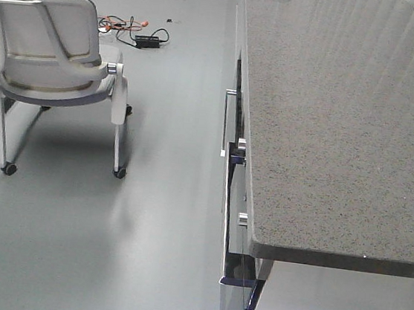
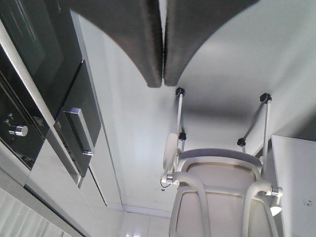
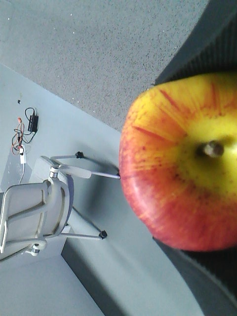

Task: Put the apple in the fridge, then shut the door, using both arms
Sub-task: 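Drive away from the counter past the desk holding the apple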

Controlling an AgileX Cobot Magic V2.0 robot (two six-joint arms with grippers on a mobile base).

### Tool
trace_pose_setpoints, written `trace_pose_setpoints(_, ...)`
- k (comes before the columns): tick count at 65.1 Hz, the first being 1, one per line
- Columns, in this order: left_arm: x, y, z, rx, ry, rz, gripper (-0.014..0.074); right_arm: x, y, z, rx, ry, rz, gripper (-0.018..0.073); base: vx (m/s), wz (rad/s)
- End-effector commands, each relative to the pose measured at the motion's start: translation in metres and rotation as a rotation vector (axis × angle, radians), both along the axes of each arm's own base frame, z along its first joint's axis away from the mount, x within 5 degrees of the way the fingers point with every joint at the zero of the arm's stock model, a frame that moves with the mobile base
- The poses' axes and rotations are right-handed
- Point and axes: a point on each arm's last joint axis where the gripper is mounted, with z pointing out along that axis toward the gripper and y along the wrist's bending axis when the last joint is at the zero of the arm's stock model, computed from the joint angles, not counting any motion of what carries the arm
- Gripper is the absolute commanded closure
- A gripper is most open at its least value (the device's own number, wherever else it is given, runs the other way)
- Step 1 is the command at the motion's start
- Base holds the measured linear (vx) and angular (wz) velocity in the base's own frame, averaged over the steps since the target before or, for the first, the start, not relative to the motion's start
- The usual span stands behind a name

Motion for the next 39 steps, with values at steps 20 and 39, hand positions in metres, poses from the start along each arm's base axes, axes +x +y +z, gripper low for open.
trace_pose_setpoints(20,0.0012,-0.0011,-0.0026,-0.003,-0.057,-0.012,0.0604,-0.0042,0.0,0.0159,0.032,-0.111,-0.01,0.0571,-0.03,0.13)
trace_pose_setpoints(39,0.0012,-0.0011,-0.0026,-0.003,-0.057,-0.012,0.0604,-0.0042,0.0,0.0159,0.032,-0.111,-0.01,0.0571,-0.05,0.32)
